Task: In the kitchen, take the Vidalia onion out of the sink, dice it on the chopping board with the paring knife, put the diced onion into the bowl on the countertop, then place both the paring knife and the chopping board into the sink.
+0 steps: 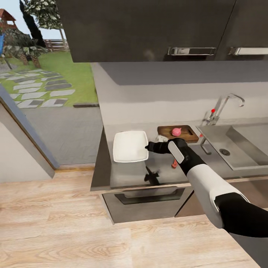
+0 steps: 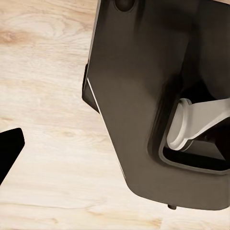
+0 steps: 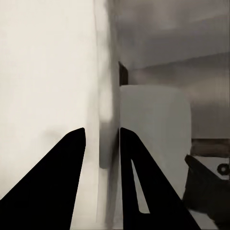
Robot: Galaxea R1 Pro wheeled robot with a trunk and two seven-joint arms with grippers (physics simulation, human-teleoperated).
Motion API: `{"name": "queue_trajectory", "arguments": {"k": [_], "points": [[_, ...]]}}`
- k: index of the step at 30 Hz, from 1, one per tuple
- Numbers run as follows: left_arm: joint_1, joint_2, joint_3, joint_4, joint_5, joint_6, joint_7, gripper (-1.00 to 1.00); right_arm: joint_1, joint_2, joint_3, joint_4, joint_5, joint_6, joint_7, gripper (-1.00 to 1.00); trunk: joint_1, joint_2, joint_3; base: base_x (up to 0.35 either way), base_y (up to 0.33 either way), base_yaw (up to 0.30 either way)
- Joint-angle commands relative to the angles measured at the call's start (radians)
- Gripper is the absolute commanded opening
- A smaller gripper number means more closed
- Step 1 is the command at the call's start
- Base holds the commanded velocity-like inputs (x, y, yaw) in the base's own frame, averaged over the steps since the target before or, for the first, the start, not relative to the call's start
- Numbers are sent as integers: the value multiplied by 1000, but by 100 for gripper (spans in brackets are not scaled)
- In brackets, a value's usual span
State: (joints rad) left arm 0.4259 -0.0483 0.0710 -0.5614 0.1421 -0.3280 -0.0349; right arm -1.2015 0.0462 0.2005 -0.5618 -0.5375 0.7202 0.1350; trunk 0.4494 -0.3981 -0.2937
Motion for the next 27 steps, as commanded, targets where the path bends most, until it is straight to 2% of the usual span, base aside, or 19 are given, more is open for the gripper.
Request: {"name": "queue_trajectory", "arguments": {"k": [1, 13, 18, 27], "points": [[1, -1, 3, -2, 7, 0, -4, 100, -1, 0, 0, -2, 3, 26, 6, -100, 1, -2, -2, 0, 5, 0], [1, -1, 3, -2, 7, 0, -4, 100, -1, 1, -7, -6, 2, 158, 6, -100, 1, -2, -2, 0, 0, 0], [1, -1, 3, -2, 7, 0, -2, 100, -1, 1, -7, -10, -2, 171, 7, -100, 1, -2, -2, 88, 54, 0], [1, -1, 3, -2, 7, 0, -2, 100, -1, -1, -10, -10, -3, 169, 35, -100, 1, -2, -2, 253, 159, 0]]}}
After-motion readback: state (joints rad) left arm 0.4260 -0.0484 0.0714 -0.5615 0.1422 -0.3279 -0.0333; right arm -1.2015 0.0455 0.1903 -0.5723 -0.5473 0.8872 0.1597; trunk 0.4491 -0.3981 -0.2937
